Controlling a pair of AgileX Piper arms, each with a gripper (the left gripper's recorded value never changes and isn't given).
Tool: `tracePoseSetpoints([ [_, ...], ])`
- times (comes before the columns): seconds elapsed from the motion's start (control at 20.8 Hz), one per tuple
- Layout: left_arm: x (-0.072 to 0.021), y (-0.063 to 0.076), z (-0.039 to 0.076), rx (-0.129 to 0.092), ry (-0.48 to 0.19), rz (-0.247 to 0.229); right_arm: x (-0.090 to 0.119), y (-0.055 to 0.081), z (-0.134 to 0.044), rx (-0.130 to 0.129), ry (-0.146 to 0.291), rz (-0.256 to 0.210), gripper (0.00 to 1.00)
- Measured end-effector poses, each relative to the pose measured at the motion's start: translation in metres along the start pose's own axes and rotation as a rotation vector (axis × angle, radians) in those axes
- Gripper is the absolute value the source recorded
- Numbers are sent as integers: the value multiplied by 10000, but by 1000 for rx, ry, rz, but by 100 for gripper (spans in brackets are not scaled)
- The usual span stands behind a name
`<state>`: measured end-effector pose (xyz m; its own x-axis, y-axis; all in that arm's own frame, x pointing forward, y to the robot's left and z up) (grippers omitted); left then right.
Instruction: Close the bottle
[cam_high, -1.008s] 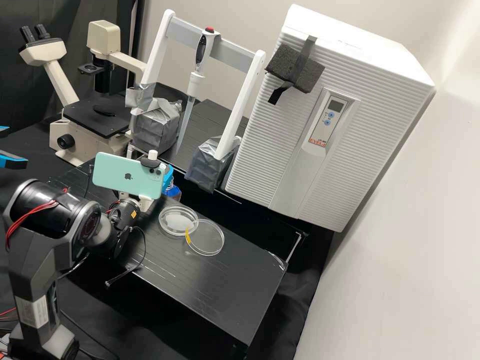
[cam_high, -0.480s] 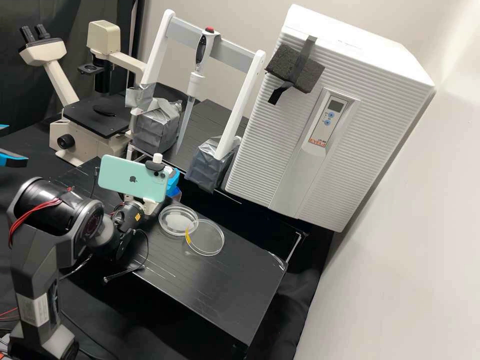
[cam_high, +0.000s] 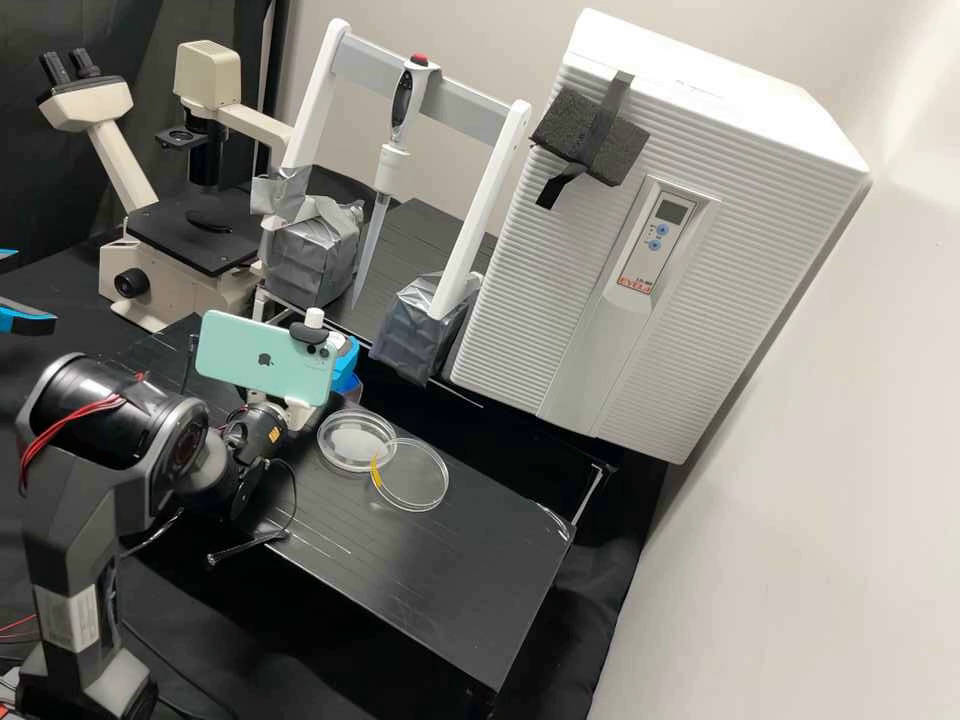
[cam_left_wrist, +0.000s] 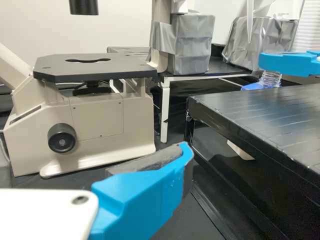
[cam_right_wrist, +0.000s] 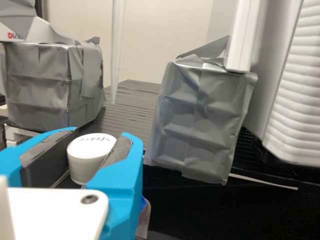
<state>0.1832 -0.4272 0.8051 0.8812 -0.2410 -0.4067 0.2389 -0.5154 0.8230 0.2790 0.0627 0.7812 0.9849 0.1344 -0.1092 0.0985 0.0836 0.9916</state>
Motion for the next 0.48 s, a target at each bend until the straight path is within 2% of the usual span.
tracePoseSetpoints([
  [0.1,0,0,0,0,0,0,4,-15,3,0,-1,-5,0],
  [0.34,0,0,0,0,0,0,45,28,-18,8,1,17,0],
  [0.48,0,0,0,0,0,0,46,19,-11,8,-8,6,0],
])
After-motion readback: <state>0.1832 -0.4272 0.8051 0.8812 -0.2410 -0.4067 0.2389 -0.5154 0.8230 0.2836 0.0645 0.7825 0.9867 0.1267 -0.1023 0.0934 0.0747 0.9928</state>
